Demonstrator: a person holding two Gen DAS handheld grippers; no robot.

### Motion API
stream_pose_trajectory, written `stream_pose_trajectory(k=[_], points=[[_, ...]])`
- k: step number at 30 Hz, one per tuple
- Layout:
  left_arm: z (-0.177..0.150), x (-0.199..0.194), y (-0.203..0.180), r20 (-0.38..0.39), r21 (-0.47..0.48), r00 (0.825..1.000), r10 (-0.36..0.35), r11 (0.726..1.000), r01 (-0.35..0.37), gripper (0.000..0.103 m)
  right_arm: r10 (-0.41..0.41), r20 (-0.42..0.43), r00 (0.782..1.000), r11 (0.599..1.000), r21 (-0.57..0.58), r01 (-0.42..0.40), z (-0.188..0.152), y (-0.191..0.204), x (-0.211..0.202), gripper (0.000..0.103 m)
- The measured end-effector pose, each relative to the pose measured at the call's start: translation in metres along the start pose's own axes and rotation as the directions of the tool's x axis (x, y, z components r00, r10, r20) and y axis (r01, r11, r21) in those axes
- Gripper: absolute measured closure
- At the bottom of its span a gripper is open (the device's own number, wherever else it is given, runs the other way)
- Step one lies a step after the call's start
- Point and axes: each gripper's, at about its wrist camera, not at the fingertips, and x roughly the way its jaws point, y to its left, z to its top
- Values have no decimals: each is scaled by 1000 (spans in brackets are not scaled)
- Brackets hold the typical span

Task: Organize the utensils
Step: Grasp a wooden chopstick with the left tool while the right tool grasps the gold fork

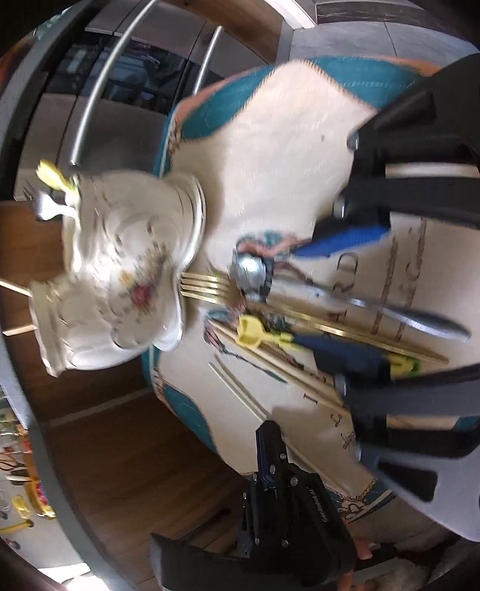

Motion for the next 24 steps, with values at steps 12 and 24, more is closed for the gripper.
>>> stream_pose_trajectory(k=[12, 24], points=[[-8, -5, -1, -17, 14, 999, -34, 999, 35, 95, -60, -90, 994, 998, -29, 58, 12, 19, 33, 89], [-15, -8, -8, -7, 43, 1000, -25, 999, 25, 86, -63, -71, 995, 998, 5, 64, 13, 18, 41, 93]])
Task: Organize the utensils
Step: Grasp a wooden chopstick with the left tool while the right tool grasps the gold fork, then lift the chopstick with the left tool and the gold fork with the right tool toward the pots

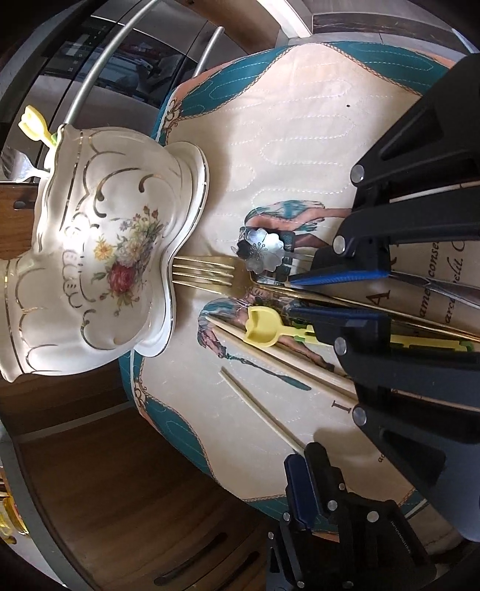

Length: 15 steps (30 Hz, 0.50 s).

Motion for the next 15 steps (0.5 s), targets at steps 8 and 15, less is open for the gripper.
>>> stream_pose_trajectory(k=[8, 15], points=[[0, 1, 1, 4, 4, 1000, 25, 1000, -25, 98, 25, 44, 999, 999, 45, -27, -6, -14, -18, 96], [1, 0, 7, 19, -28, 1000, -3, 1000, 3, 98, 41, 131, 991, 999, 30, -45, -13, -15, -50, 97]])
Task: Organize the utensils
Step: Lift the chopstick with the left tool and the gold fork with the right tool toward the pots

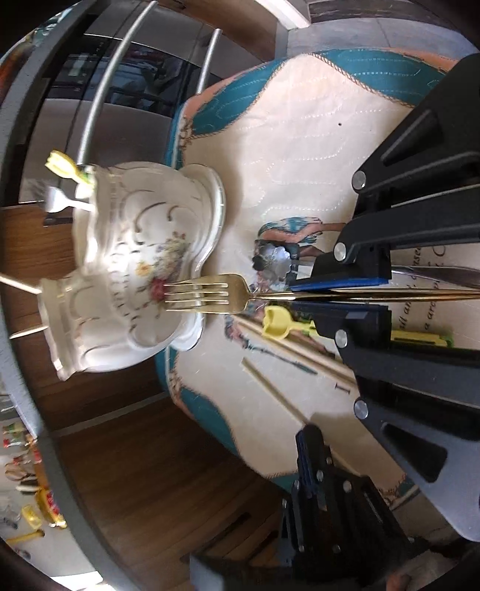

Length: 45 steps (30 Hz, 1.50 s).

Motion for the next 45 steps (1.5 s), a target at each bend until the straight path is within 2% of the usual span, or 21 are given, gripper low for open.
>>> stream_pose_trajectory(k=[5, 9, 13, 16, 19, 25, 29, 34, 36, 38, 45], points=[[1, -12, 5, 62, -13, 998, -11, 1000, 12, 98, 35, 85, 996, 999, -24, -33, 0, 4, -24, 97], [2, -27, 11, 140, -23, 989, -39, 999, 43, 98, 44, 156, 987, 998, -49, -37, 2, 7, -42, 97], [5, -46, 14, 238, -17, 968, -82, 996, 88, 98, 69, 257, 964, 996, -70, -53, 6, 8, -64, 97], [7, -60, 17, 316, -20, 944, -97, 994, 109, 98, 77, 320, 944, 996, -74, -56, 8, 7, -74, 97], [12, -73, 22, 393, -15, 913, -114, 991, 130, 98, 77, 366, 927, 996, -69, -55, 15, 3, -81, 97], [24, -87, 24, 490, -8, 861, -139, 986, 164, 98, 66, 403, 913, 997, -62, -44, 27, -4, -87, 97], [45, -93, 31, 549, -21, 819, -167, 977, 214, 98, 51, 427, 903, 998, -53, -31, 41, -9, -88, 97], [83, -98, 37, 633, -24, 754, -174, 969, 244, 98, 35, 484, 874, 998, -61, -6, 69, -15, -93, 97], [97, -98, 39, 655, -30, 734, -178, 965, 262, 98, 27, 508, 861, 998, -58, 2, 81, -18, -94, 97], [114, -99, 40, 690, -37, 701, -180, 959, 283, 98, 28, 529, 848, 999, -46, -4, 94, -23, -95, 97], [161, -102, 36, 766, -46, 626, -148, 958, 282, 98, 12, 603, 798, 1000, -8, -8, 131, -37, -100, 97]])
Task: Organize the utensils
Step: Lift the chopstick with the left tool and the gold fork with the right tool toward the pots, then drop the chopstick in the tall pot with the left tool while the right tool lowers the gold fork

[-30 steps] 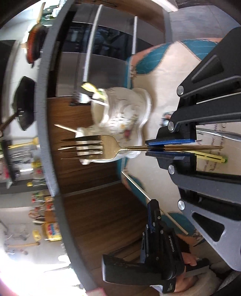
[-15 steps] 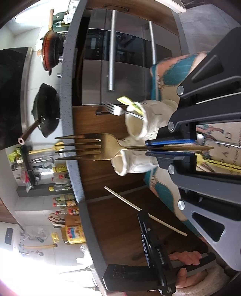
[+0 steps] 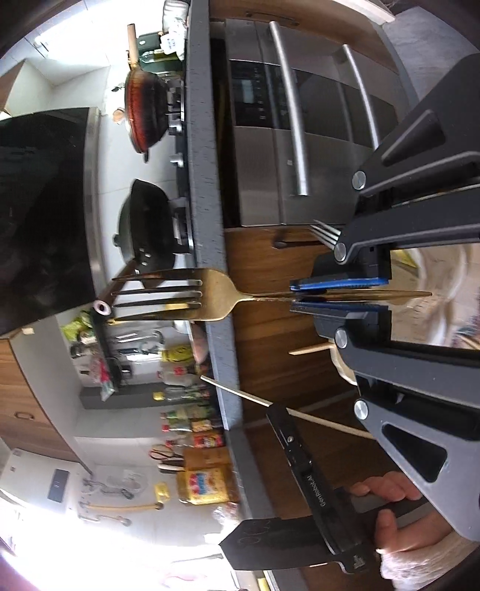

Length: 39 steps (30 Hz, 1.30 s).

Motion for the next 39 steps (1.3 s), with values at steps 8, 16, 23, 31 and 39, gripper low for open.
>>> stream_pose_trajectory(k=[8, 16, 23, 31, 39], points=[[-5, 48, -1, 3, 18, 999, 45, 999, -45, 98, -57, 15, 998, 998, 40, 56, 2, -21, 26, 97], [-20, 61, 0, 37, 60, 992, 117, 991, -119, 98, -52, -41, 998, 996, 67, 55, -19, -30, 48, 97], [-34, 54, -7, 27, 134, 992, 126, 983, -129, 98, -57, -91, 994, 997, 48, 62, -37, -28, 54, 97], [-60, 29, -4, -69, 176, 983, 172, 972, -157, 98, -60, -128, 990, 998, 22, 63, -60, -22, 42, 97], [-68, 19, 10, -134, 136, 972, 191, 975, -173, 98, -65, -154, 986, 996, 53, 74, -70, -25, 37, 97]])
